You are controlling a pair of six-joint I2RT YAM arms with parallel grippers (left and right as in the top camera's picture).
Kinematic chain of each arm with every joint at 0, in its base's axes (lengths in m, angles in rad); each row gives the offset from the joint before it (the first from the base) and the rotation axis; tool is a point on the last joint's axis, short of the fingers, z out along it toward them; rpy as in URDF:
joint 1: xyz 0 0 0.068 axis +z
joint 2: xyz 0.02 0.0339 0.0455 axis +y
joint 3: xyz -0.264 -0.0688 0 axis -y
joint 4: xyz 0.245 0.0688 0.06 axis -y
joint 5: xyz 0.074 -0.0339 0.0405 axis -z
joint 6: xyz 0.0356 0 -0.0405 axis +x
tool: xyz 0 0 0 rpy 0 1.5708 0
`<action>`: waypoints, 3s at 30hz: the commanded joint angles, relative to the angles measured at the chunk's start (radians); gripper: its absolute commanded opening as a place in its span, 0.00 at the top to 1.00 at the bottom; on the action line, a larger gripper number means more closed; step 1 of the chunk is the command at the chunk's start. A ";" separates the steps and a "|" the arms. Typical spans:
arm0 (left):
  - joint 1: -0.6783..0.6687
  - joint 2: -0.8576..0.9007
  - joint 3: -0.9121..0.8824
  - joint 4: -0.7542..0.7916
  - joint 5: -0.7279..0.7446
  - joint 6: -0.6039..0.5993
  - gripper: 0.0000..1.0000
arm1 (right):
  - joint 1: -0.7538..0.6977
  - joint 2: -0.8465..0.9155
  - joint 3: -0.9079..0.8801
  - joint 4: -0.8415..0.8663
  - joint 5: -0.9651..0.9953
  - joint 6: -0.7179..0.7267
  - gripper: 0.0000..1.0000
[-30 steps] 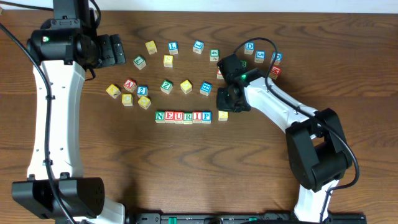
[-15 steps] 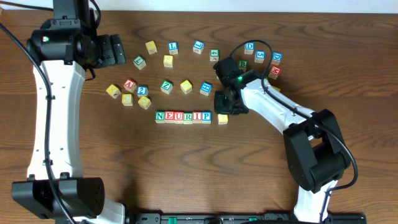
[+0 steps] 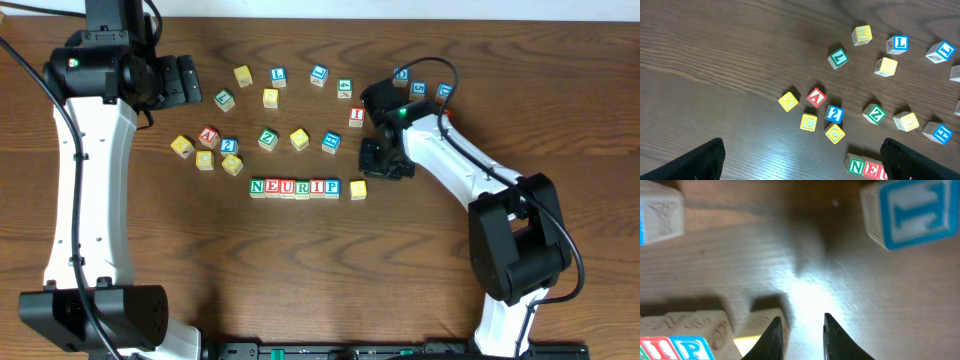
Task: Spell out NEURIPS
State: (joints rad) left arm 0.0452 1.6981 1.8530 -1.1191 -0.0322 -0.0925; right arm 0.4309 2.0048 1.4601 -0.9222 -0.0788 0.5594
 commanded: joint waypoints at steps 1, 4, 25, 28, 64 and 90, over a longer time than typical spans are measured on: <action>0.004 -0.003 0.016 -0.002 -0.005 0.006 0.02 | -0.003 -0.006 0.016 -0.040 -0.018 0.008 0.76; 0.004 -0.003 0.016 -0.002 -0.005 0.006 0.02 | 0.006 -0.006 0.015 -0.083 -0.019 0.008 0.76; 0.004 -0.003 0.016 -0.002 -0.005 0.006 0.02 | 0.045 -0.006 -0.066 -0.022 -0.043 0.013 0.76; 0.004 -0.003 0.016 -0.002 -0.005 0.006 0.02 | 0.053 -0.006 -0.066 -0.020 -0.048 0.021 0.76; 0.004 -0.003 0.016 -0.002 -0.005 0.006 0.02 | 0.066 -0.006 -0.066 0.037 0.024 0.019 0.73; 0.004 -0.003 0.016 -0.002 -0.005 0.006 0.02 | 0.067 -0.006 -0.066 0.051 0.023 0.011 0.73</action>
State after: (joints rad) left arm 0.0452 1.6981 1.8530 -1.1191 -0.0322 -0.0925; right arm 0.4923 2.0048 1.4002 -0.8722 -0.0708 0.5808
